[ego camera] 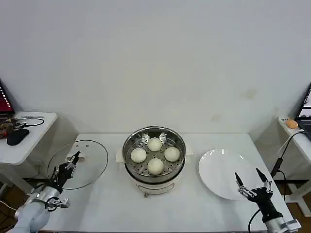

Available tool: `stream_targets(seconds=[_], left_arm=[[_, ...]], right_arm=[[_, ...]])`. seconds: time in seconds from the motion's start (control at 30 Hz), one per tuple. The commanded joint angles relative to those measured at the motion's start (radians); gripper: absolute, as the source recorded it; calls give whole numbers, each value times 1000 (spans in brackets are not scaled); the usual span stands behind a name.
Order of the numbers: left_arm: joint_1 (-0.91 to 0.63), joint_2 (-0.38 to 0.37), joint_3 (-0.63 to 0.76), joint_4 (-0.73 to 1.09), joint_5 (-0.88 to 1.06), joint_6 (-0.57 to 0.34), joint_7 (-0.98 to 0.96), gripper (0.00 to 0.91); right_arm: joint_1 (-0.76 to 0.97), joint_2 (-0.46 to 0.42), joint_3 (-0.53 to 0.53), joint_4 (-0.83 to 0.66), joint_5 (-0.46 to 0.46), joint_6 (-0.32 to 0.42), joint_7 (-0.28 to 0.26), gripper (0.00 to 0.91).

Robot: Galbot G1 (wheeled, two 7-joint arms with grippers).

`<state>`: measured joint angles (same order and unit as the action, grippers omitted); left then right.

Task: Take steamed baozi put them in steamer then cover it.

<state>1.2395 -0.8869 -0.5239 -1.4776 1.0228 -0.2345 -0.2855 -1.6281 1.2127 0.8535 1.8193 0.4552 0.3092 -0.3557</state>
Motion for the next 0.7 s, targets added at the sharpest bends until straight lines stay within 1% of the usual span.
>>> stream_targets(seconds=[0.03, 0.07, 0.27, 0.43, 0.63, 0.7], left_arm=[[5, 63, -15, -161, -52, 116, 105, 0], [6, 77, -15, -182, -61, 132, 117, 0], [12, 110, -11, -273, -98, 203, 184, 0], [-13, 119, 0, -302, -108, 223, 213, 0], [-25, 150, 19, -351, -157, 255, 248, 0], [-26, 163, 34, -374, -157, 278, 253, 0]], right_arm=[[-3, 3, 0, 4, -5, 2, -1, 907], [-3, 3, 0, 4, -6, 3, -2, 907], [-1, 5, -3, 3, -14, 4, -4, 907], [0, 4, -3, 3, -15, 5, -6, 907], [-3, 6, -2, -1, -20, 8, -7, 907], [-2, 6, -3, -3, -20, 8, -8, 907]])
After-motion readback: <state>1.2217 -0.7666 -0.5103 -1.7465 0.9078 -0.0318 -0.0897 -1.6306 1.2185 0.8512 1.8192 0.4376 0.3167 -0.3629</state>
